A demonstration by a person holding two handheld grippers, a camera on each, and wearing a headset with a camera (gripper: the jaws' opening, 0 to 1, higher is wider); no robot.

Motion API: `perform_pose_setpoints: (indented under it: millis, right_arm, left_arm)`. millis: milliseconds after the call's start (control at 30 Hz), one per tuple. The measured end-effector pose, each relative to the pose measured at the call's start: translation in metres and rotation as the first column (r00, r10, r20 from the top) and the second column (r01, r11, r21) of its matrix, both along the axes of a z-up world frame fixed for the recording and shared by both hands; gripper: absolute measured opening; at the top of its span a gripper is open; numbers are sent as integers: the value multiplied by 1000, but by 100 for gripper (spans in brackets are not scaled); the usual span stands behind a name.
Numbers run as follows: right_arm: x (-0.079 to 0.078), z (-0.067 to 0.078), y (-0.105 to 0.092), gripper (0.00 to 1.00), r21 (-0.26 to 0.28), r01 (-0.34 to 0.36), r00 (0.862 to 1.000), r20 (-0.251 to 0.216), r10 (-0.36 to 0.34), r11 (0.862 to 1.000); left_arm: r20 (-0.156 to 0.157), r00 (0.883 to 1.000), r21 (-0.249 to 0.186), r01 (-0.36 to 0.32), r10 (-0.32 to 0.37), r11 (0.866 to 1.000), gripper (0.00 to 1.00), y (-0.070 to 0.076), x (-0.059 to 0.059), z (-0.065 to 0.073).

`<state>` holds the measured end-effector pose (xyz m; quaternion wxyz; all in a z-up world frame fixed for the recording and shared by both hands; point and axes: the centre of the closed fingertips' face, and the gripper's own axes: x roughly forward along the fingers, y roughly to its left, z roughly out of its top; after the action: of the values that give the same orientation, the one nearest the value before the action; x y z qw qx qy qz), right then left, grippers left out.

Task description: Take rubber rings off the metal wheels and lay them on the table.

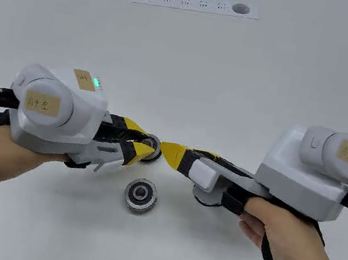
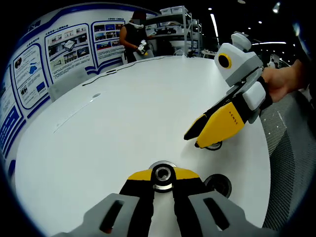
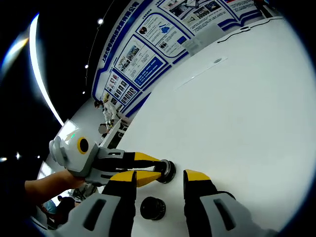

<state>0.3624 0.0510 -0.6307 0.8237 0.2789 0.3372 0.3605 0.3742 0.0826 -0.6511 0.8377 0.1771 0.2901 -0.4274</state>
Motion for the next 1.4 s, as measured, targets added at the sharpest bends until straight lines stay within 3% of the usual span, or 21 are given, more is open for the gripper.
perform_pose_setpoints:
  millis: [500, 867, 1400]
  right_arm:
    - [9, -5, 28, 51, 66, -37, 999, -38, 39, 997]
    - [5, -10, 38, 53, 83, -56, 995, -73, 62, 995]
    - [4, -7, 38, 50, 106, -53, 994, -84, 62, 993]
  left_arm:
    - [-4, 1000, -11, 0, 0, 1000, 13, 0, 0, 0]
    - [0, 1000, -35, -14, 14, 999, 13, 0, 0, 0]
    - [0, 1000, -35, -15, 15, 999, 13, 0, 0, 0]
